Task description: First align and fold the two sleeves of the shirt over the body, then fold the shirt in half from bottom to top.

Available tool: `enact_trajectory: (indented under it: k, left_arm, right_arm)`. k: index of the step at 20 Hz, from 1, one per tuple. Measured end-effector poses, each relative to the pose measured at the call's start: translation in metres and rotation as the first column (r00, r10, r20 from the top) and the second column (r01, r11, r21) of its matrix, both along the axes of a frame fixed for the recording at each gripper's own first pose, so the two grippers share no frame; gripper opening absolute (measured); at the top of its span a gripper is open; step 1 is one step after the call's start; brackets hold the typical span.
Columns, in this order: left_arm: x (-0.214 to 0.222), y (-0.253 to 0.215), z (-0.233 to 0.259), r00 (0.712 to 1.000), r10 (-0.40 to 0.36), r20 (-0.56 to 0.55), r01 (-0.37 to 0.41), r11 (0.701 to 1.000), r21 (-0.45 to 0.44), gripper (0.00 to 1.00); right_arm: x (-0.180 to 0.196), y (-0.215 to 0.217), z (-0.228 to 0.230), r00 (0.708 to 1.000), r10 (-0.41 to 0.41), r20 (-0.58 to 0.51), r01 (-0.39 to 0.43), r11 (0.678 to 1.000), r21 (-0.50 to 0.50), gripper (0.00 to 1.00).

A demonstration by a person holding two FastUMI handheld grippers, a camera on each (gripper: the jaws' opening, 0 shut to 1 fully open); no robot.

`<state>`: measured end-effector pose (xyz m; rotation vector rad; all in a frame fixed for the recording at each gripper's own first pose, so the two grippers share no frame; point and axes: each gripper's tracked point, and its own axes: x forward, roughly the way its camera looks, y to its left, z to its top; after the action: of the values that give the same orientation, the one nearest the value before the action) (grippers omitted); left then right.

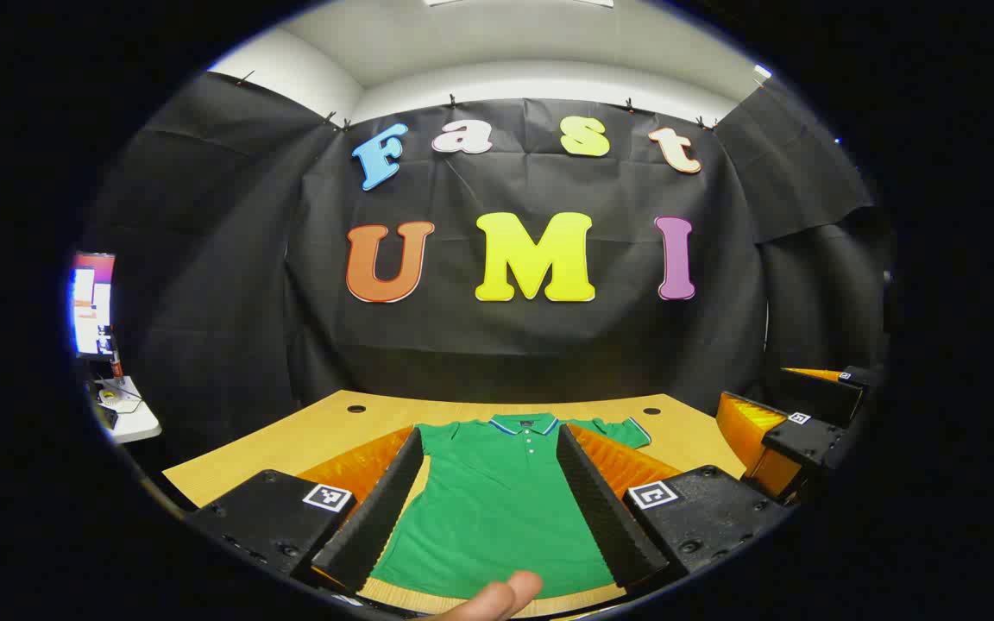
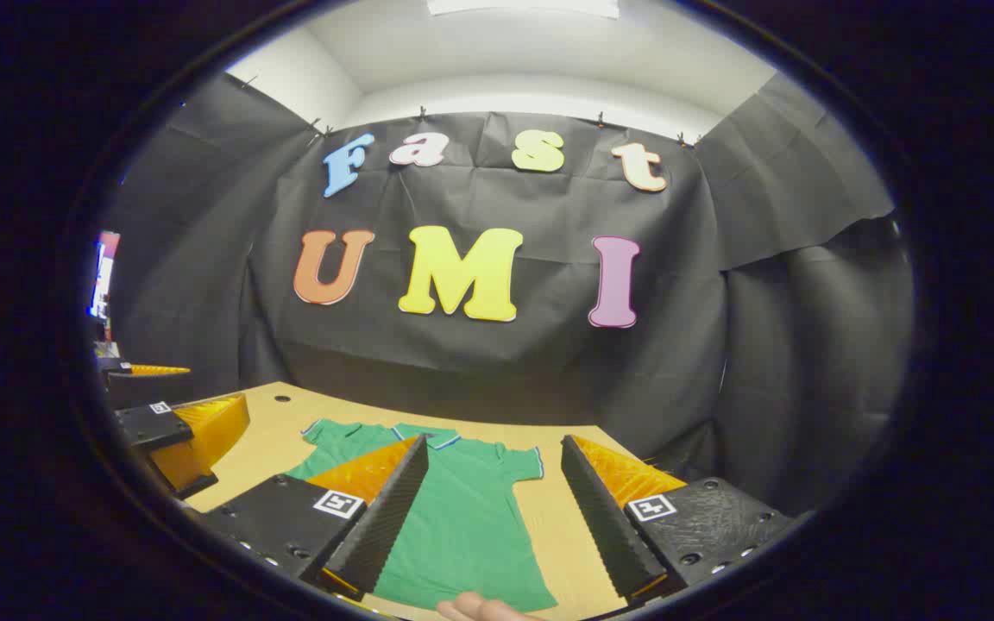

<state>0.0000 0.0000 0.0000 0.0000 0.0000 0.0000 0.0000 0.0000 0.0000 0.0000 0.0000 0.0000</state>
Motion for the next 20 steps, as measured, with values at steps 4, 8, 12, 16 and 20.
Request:
enact_trajectory:
  k: [4,8,12,16,20]
  left_arm:
    - [0.001,0.004,-0.005,1.000,-0.002,-0.016,0.002,1.000,-0.012,1.00]
    - [0.004,0.012,-0.003,0.999,0.031,-0.011,-0.031,0.999,-0.015,1.00]
    - [0.005,0.007,-0.010,0.999,0.013,-0.037,-0.014,0.999,-0.038,1.00]
    - [0.006,0.008,-0.011,0.999,0.017,-0.037,-0.018,0.999,-0.034,1.00]
    - [0.008,0.005,-0.014,0.999,0.011,-0.045,-0.012,0.999,-0.030,1.00]
  right_arm:
    - [0.000,0.004,-0.006,1.000,-0.005,-0.023,0.005,1.000,-0.007,0.97]
    - [0.000,-0.002,-0.002,1.000,-0.016,-0.016,0.016,1.000,-0.009,0.97]
    - [-0.001,-0.001,-0.007,0.999,0.013,-0.035,-0.013,1.000,-0.004,0.95]
    - [-0.002,0.000,-0.007,0.999,0.015,-0.033,-0.016,1.000,-0.015,0.97]
    - [-0.001,0.002,-0.010,0.999,0.018,-0.037,-0.019,1.000,-0.017,0.95]
